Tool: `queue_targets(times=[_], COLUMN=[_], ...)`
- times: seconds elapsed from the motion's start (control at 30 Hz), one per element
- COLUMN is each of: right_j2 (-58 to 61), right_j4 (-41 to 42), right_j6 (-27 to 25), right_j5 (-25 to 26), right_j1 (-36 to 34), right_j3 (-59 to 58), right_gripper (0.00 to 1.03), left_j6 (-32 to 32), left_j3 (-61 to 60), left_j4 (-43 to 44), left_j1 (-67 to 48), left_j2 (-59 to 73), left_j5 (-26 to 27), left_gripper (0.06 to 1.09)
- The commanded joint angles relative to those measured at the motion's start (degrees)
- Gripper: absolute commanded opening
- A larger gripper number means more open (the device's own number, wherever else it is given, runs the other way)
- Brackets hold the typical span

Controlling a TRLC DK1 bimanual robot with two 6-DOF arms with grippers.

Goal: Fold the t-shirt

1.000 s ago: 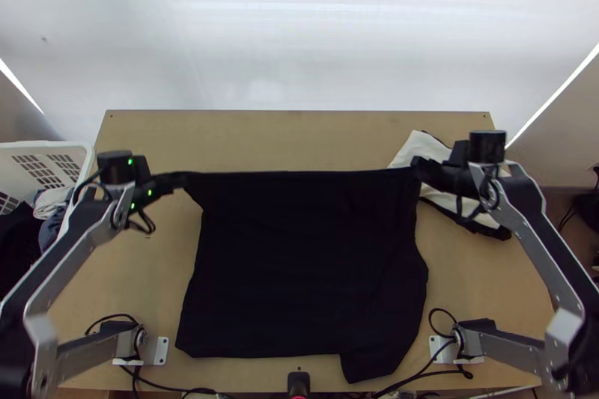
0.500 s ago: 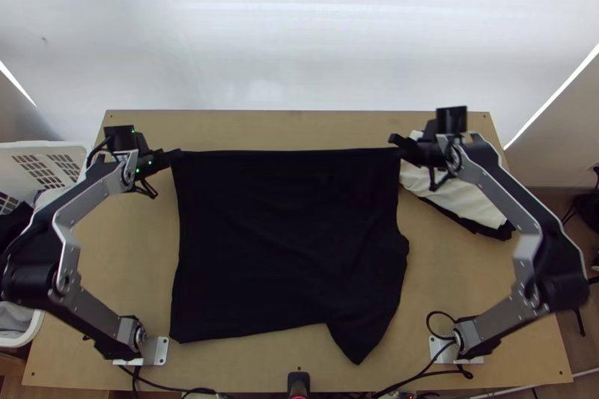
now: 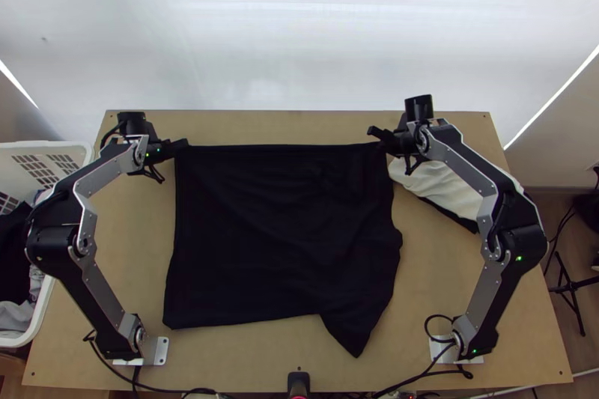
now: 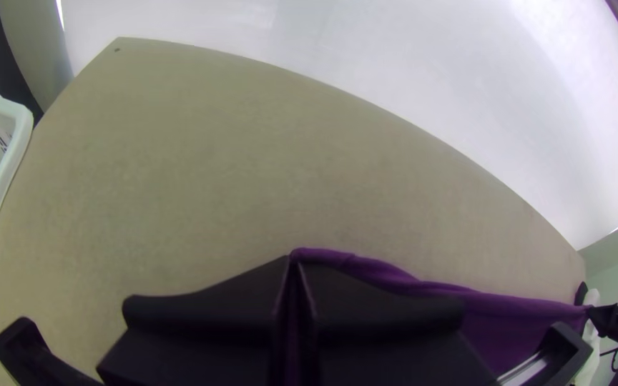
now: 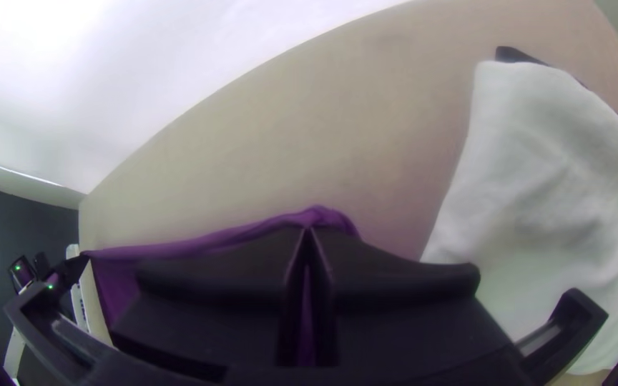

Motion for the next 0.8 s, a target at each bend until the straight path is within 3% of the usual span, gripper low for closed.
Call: queue_targets(times=[0.0, 0.13, 0.27, 0.77], right_j2=[-2.7, -8.1, -11.8, -13.4], right_j4=[-3.5, -3.6, -5.1, -9.5], right_j6=[0.8, -0.1, -0.3, -1.8], right_j5=[0.2, 0.2, 0.2, 0.2], right_j1=[-0.2, -0.5, -1.0, -1.8], right_j3=[-1.8, -7.7, -11.4, -14.2], right_gripper=[0.03, 0.03, 0.03, 0.03], left_j6=[0.8, 1.9, 2.4, 9.7], left_j3=[3.0, 1.6, -2.4, -6.3], left_j4=[-8.0, -15.1, -16.2, -26.5], left_j1=[-0.4, -1.1, -2.8, -3.8], left_j2=[0.0, -3.2, -7.1, -13.5], left_j5=[0.6, 1.3, 2.1, 3.5], left_gripper=[0.09, 0.09, 0.09, 0.09])
